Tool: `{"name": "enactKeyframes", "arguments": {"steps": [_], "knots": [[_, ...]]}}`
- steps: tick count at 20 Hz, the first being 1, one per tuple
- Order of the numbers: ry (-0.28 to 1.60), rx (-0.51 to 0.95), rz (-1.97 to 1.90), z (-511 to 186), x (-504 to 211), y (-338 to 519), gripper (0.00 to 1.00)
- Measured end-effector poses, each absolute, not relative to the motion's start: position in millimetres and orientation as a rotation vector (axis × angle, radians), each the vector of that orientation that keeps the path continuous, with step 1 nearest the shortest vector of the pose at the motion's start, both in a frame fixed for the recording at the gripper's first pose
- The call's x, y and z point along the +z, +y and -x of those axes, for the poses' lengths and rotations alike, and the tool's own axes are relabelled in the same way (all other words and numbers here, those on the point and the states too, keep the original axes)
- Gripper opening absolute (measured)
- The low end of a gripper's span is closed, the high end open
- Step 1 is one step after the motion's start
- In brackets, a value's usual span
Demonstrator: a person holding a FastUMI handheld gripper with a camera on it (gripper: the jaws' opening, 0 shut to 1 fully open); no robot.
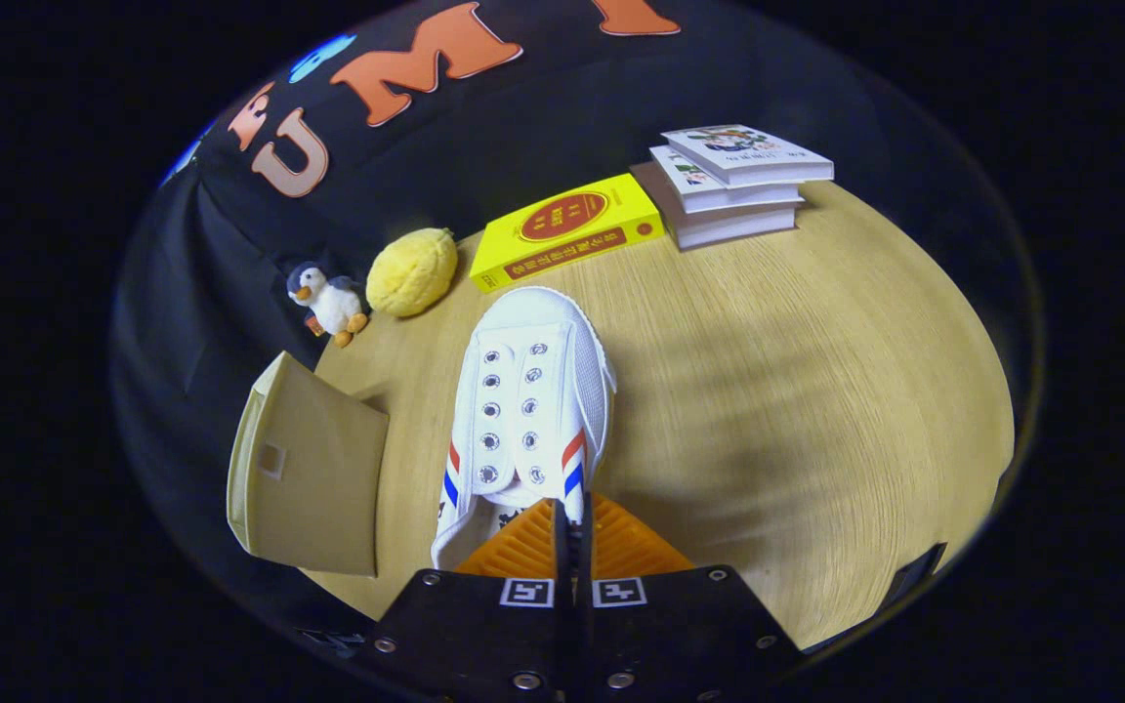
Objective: Open the storage box then place both shoes into the box .Put the left shoe in first, then the right shoe, with the right side of both shoes facing outward in a uniform manner.
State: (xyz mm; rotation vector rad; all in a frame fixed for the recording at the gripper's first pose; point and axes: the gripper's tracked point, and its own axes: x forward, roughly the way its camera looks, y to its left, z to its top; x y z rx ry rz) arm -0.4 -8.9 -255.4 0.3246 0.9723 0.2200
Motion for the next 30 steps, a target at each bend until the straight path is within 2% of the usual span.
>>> {"name": "enactKeyframes", "arguments": {"steps": [7,13,19,29,30], "knots": [[0.867,0.262,-0.341,5,-164,100,0.0],[0.867,0.318,-0.413,21,-123,212,0.0],[0.921,0.338,-0.35,39,-138,278,0.0],[1.046,0.206,-0.137,52,-212,294,0.01],[1.06,0.195,-0.125,51,-217,296,0.03]]}}
